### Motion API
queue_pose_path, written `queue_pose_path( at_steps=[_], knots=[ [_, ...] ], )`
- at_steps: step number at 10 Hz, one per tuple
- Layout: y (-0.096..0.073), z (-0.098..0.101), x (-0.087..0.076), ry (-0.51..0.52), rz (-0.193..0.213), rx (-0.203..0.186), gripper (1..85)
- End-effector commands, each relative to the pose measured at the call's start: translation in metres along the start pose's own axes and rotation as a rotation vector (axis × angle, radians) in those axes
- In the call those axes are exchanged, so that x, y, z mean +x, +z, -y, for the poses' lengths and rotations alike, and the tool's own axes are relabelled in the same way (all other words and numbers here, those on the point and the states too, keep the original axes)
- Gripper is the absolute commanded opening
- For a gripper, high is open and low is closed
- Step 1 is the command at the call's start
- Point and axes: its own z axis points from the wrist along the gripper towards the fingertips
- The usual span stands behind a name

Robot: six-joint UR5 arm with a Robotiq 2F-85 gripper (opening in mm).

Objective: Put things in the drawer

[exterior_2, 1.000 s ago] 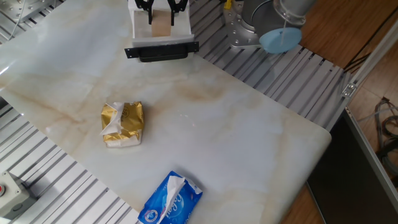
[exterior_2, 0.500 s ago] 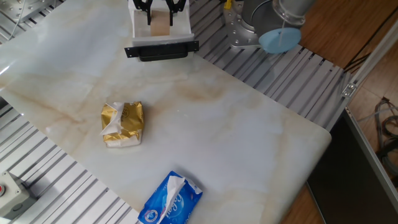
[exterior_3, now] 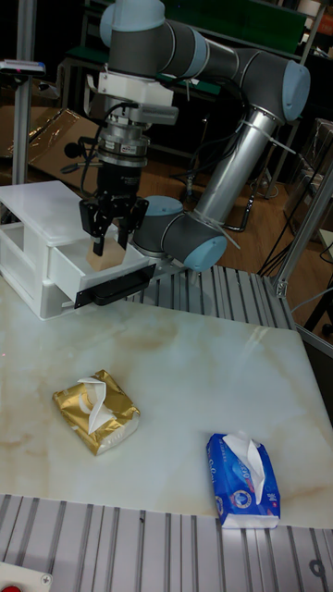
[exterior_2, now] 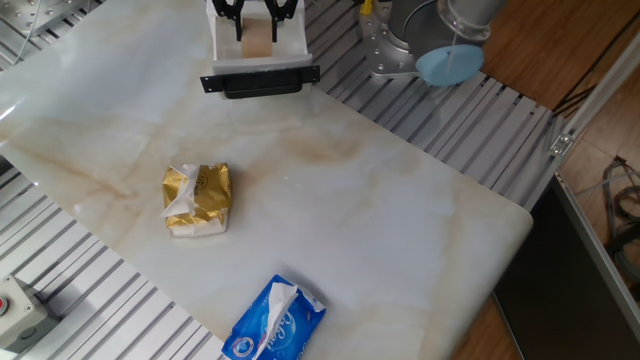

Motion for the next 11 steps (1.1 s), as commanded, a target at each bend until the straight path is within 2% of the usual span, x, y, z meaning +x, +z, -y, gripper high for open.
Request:
queue_pose_path(
  at_steps=[1, 5, 11],
  knots=[
    [0.0, 0.003, -0.003, -0.011, 0.015, -0.012, 1.0],
    [0.001, 0.001, -0.004, 0.017, 0.022, -0.04, 1.0],
    [0.011, 0.003, -0.001, 0.025, 0.026, -0.039, 1.0]
  ],
)
